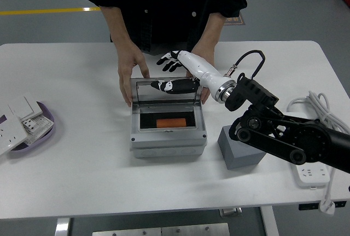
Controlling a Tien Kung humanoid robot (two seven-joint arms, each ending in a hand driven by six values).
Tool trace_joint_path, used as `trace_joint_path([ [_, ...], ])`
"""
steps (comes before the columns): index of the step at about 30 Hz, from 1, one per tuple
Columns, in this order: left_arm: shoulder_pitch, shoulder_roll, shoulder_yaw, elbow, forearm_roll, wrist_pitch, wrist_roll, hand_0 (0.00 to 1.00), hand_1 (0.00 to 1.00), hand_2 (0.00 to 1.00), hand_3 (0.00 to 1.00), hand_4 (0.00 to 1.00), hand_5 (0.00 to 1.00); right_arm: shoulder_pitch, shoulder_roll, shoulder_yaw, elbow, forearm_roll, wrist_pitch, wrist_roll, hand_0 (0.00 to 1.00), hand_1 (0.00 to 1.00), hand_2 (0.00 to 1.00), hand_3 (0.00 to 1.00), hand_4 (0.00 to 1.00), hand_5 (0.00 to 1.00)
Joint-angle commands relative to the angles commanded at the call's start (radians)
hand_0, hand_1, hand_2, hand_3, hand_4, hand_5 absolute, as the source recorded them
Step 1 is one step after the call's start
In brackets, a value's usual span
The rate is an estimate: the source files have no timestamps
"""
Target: Pick up the cylinder from the cube,place it in the box,flap close box
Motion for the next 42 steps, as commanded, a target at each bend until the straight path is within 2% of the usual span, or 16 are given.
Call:
trace_joint_path([
  [4, 0.001, 0.000, -0.003, 0.000, 0.002, 0.000, 0.001, 0.599, 0.622, 0.617, 0.635, 0.680, 0.230, -0.017, -0.020, -0.008, 0.044, -0.021, -0.001, -0.005, 0.713, 0.620, 0.631, 0.678, 0.824, 0.454],
  [8, 0.002, 0.002, -0.011, 0.000, 0.007, 0.000, 0.001, 0.599, 0.623, 0.617, 0.635, 0.679, 0.229, -0.044, -0.061, -0.008, 0.114, -0.036, -0.004, -0.009, 0.697, 0.615, 0.628, 0.677, 0.819, 0.459],
  [12, 0.003, 0.004, -0.035, -0.006, 0.029, -0.001, 0.002, 0.599, 0.623, 0.617, 0.635, 0.679, 0.229, -0.087, -0.100, -0.008, 0.183, -0.046, -0.011, -0.012, 0.697, 0.615, 0.628, 0.677, 0.819, 0.459],
  [16, 0.005, 0.005, -0.067, -0.016, 0.060, -0.003, 0.004, 0.599, 0.623, 0.617, 0.634, 0.679, 0.229, -0.138, -0.122, -0.002, 0.237, -0.032, -0.014, -0.015, 0.682, 0.614, 0.625, 0.676, 0.819, 0.465],
  [21, 0.005, 0.005, -0.103, -0.027, 0.094, -0.005, 0.005, 0.599, 0.623, 0.617, 0.635, 0.679, 0.225, -0.193, -0.130, -0.002, 0.239, 0.084, 0.048, 0.032, 0.656, 0.606, 0.622, 0.674, 0.816, 0.470],
  [24, 0.006, 0.005, -0.114, -0.030, 0.104, -0.006, 0.005, 0.599, 0.623, 0.617, 0.635, 0.679, 0.225, -0.217, -0.130, 0.020, 0.235, 0.145, 0.057, 0.059, 0.656, 0.606, 0.622, 0.674, 0.816, 0.470],
  [25, 0.006, 0.005, -0.117, -0.031, 0.106, -0.006, 0.005, 0.599, 0.623, 0.616, 0.635, 0.679, 0.226, -0.228, -0.131, 0.036, 0.236, 0.158, 0.057, 0.067, 0.649, 0.606, 0.632, 0.677, 0.738, 0.461],
  [30, 0.011, 0.005, -0.119, -0.029, 0.105, -0.005, 0.003, 0.599, 0.623, 0.616, 0.635, 0.679, 0.226, -0.279, -0.146, 0.125, 0.259, 0.137, 0.052, 0.081, 0.649, 0.606, 0.632, 0.677, 0.738, 0.461],
  [31, 0.012, 0.006, -0.118, -0.028, 0.103, -0.005, 0.003, 0.599, 0.623, 0.616, 0.635, 0.680, 0.225, -0.292, -0.152, 0.145, 0.269, 0.127, 0.051, 0.085, 0.684, 0.625, 0.648, 0.688, 0.714, 0.480],
  [33, 0.014, 0.006, -0.112, -0.025, 0.097, -0.004, 0.002, 0.599, 0.623, 0.616, 0.635, 0.680, 0.225, -0.328, -0.169, 0.197, 0.302, 0.109, 0.047, 0.101, 0.684, 0.625, 0.648, 0.688, 0.714, 0.480],
  [37, 0.021, 0.007, -0.096, -0.017, 0.077, -0.002, -0.001, 0.598, 0.623, 0.616, 0.635, 0.680, 0.224, -0.412, -0.203, 0.315, 0.365, 0.104, 0.004, 0.152, 0.690, 0.626, 0.647, 0.682, 0.693, 0.464],
  [39, 0.029, 0.008, -0.089, -0.012, 0.067, 0.001, -0.002, 0.598, 0.623, 0.616, 0.635, 0.680, 0.224, -0.457, -0.207, 0.382, 0.365, 0.135, -0.027, 0.190, 0.690, 0.626, 0.647, 0.682, 0.693, 0.464],
  [42, 0.046, 0.008, -0.078, -0.005, 0.049, 0.005, -0.004, 0.598, 0.623, 0.616, 0.635, 0.680, 0.224, -0.524, -0.195, 0.479, 0.345, 0.192, -0.048, 0.243, 0.690, 0.626, 0.647, 0.682, 0.693, 0.464],
])
